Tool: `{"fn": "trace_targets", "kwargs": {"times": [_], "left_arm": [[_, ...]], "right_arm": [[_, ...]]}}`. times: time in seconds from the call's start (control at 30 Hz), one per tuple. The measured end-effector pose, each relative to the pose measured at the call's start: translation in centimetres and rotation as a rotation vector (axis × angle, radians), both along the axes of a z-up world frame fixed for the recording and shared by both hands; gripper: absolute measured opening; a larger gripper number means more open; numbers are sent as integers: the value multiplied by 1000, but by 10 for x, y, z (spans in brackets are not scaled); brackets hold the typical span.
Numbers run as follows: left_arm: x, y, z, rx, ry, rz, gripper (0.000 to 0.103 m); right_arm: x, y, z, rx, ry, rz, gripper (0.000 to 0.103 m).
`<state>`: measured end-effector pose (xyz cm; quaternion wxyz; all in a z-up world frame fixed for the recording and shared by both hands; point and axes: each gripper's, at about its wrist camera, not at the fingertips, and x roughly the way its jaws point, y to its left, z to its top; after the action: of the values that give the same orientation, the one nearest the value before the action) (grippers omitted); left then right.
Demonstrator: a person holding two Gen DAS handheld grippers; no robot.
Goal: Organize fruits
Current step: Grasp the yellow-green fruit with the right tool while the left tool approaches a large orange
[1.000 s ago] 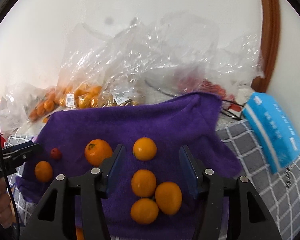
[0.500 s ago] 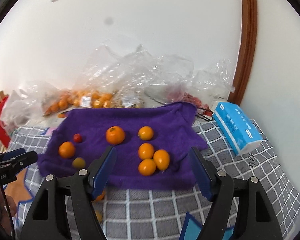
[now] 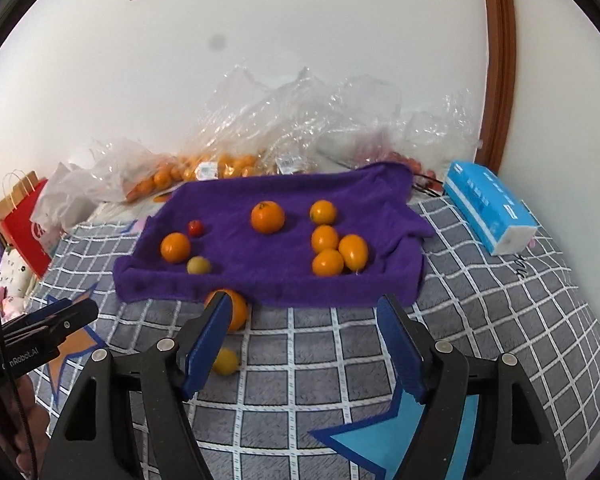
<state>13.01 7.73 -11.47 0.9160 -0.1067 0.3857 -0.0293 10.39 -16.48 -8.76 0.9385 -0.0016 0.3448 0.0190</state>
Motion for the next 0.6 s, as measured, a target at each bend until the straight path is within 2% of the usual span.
{"fn": "trace_targets", "kwargs": {"times": [0.27, 0.37, 0.47, 0.6], "left_arm": [[19, 8, -27, 43, 50, 29, 63], [27, 16, -37, 23, 72, 32, 62], [32, 22, -44, -14, 98, 26, 62], [30, 22, -47, 1, 65, 21, 62]], "right_arm": [[13, -3, -18, 22, 17, 10, 74], [20, -4, -29, 29, 20, 1, 74], [32, -4, -43, 74, 56, 11, 74], [41, 1, -60, 190, 141, 67, 65]]}}
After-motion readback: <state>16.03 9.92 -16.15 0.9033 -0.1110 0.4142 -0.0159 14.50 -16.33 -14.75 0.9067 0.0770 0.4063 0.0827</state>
